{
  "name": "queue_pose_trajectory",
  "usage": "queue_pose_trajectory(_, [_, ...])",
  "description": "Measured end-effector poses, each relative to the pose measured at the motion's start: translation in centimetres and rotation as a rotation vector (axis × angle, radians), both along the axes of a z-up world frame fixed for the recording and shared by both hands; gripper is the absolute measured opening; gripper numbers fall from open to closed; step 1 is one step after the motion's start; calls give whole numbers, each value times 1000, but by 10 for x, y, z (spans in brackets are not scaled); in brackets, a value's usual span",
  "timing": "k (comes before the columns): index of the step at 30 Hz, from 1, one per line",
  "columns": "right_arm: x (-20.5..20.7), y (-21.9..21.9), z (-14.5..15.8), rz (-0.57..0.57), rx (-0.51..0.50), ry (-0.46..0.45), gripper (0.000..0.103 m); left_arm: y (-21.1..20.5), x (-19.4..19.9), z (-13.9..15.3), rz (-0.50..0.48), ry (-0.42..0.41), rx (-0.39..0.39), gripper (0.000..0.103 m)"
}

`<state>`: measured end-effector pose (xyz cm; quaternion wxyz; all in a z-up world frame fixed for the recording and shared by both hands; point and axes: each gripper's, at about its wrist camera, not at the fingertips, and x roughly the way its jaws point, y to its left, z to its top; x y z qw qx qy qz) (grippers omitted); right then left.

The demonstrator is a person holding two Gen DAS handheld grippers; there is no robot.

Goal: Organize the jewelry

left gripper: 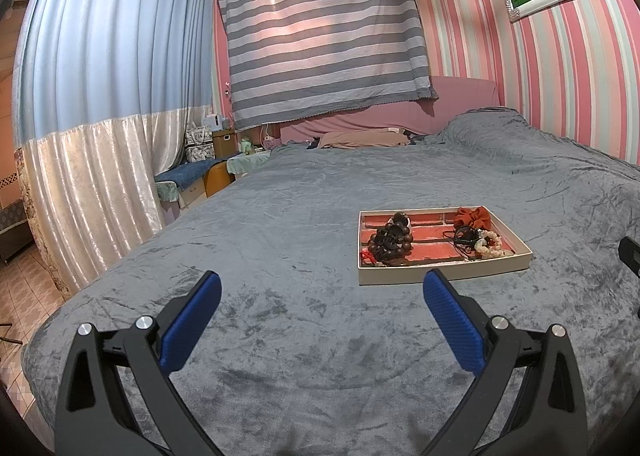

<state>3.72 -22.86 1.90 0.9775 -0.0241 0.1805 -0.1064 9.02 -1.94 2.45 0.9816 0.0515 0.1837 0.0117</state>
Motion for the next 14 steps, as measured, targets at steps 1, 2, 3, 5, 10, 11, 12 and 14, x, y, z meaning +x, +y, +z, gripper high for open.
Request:
queue_pose_trajectory(1, [0, 0, 0, 0, 0, 0, 99, 0, 0, 0, 0, 0, 0, 99])
queue_pose_trajectory(2, [0, 0, 0, -1, 0, 0, 99, 0, 0, 0, 1, 0, 1, 99])
queue_pose_trajectory(3, [0, 0, 0, -1, 0, 0, 99, 0, 0, 0, 2, 0, 1, 99])
queue_pose_trajectory(5, [0, 0, 0, -1, -2, 2, 99, 0, 0, 0, -1, 1, 0, 99])
queue_pose_trajectory(10, [0, 1, 0, 0, -2, 1, 99, -3, -2, 0, -13, 7, 7, 99])
queue_pose_trajectory(11, [0, 1, 0, 0, -1, 3, 99, -2, -2, 0, -12, 6, 7, 99])
queue_pose_trajectory(12, [0, 1, 0, -1, 0, 3, 99, -2, -2, 0, -11, 5, 7, 99])
queue_pose_trajectory(14, [0, 1, 0, -2, -2, 2, 99, -2, -2, 0, -12, 7, 4, 99])
